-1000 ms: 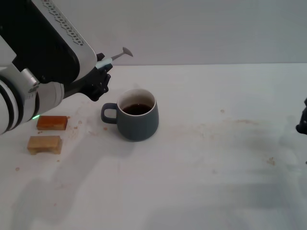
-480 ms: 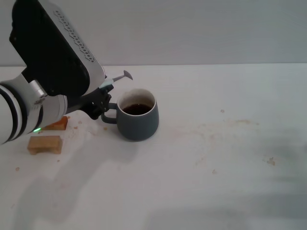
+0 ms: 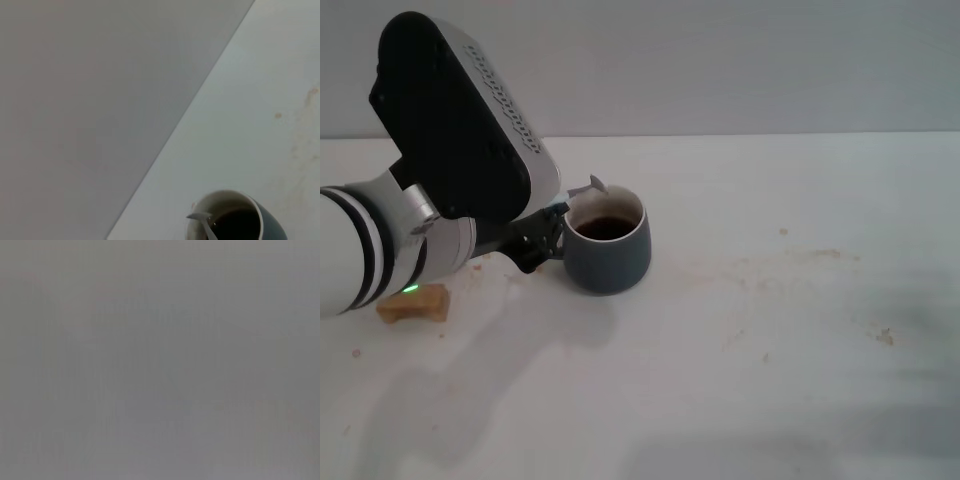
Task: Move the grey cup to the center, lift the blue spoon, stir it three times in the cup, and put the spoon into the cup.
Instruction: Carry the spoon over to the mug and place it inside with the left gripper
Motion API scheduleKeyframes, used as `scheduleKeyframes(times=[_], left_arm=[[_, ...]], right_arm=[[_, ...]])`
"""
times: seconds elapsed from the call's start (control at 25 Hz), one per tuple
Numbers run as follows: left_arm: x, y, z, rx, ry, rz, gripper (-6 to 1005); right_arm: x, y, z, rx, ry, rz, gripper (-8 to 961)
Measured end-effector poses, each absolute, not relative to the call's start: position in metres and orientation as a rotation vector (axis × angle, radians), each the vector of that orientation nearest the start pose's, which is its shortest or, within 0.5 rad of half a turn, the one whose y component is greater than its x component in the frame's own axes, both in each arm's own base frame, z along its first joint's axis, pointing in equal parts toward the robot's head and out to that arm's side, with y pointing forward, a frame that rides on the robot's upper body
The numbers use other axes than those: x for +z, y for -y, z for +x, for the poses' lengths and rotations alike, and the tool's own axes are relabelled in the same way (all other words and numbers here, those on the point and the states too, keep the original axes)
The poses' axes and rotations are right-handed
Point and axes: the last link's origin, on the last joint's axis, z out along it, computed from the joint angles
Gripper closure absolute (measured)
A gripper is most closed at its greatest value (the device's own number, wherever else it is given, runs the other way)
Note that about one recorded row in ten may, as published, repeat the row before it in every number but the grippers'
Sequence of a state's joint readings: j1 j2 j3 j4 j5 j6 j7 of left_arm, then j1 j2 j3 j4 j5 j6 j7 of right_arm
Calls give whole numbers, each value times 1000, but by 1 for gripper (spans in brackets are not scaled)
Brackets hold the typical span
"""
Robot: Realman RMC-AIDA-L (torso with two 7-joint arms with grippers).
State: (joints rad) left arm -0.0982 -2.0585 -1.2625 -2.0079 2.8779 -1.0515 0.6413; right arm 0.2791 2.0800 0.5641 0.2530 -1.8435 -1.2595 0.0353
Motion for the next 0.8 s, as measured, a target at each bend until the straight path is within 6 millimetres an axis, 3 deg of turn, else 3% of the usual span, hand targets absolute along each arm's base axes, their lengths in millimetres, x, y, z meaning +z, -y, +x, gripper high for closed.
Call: scheduleKeyframes(times=[0.8], left_arm=[[2,-311,-154,326,150,-2329,820]], right_arm=[[-12,-274,363,638,-645,-1389,954]])
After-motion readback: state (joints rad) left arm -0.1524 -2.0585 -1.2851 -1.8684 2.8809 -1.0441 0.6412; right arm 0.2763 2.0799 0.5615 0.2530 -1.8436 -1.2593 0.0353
